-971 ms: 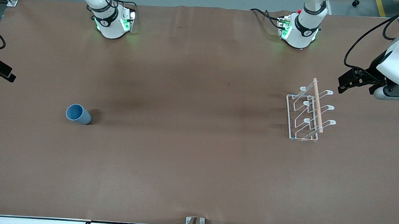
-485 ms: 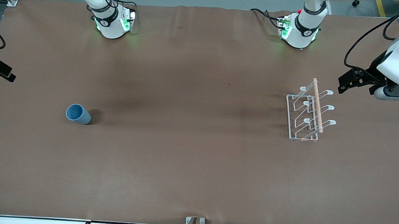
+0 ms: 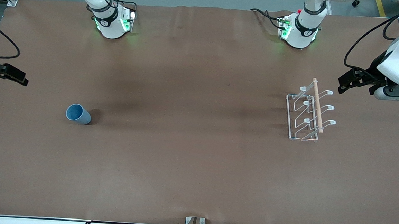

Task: Hang cup on cup holder
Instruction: 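Reach the right gripper down to the light blue cup's rim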

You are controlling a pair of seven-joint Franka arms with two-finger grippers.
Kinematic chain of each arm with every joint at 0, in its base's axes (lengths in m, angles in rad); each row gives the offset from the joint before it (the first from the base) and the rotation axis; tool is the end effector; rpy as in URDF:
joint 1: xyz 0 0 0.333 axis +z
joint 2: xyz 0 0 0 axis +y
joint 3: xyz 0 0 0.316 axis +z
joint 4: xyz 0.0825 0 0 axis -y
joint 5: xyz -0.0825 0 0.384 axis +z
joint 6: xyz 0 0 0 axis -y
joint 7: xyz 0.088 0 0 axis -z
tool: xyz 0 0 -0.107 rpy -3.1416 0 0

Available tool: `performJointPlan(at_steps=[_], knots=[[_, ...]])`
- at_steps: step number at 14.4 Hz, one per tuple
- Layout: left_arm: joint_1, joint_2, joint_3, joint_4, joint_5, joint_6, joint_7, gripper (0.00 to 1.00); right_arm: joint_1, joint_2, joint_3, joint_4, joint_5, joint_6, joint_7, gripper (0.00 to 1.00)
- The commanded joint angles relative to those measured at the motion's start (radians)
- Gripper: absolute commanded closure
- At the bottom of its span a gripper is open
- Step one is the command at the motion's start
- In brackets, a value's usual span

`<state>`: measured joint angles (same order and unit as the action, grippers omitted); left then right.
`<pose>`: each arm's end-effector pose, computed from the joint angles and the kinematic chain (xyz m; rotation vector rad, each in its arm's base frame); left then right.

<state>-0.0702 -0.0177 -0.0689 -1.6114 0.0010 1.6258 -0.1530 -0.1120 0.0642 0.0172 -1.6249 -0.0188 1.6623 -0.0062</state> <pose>0.5487 -0.0771 0.6200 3.1386 0.0217 0.0503 0.5760 -0.0569 0.5704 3.1221 -0.1354 -0.0432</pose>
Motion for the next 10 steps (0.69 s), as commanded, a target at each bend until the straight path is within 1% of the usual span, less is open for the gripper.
performJointPlan(at_steps=[1,4,8,10], knots=[[0.003,-0.008,-0.003,-0.001,0.007,0.006,0.01,0.01,-0.005,-0.021,0.001,-0.18,0.003,0.182,-0.041,0.0],[-0.002,-0.008,-0.003,-0.002,0.007,0.006,0.01,0.01,-0.015,0.02,-0.002,-0.301,0.003,0.382,-0.11,0.0],[-0.003,-0.007,-0.005,-0.005,0.007,0.006,0.012,0.01,-0.034,0.12,-0.005,-0.404,-0.003,0.592,-0.191,0.0],[-0.002,-0.005,-0.005,-0.005,0.005,0.008,0.012,0.01,-0.041,0.141,-0.011,-0.458,-0.003,0.678,-0.231,0.0]])
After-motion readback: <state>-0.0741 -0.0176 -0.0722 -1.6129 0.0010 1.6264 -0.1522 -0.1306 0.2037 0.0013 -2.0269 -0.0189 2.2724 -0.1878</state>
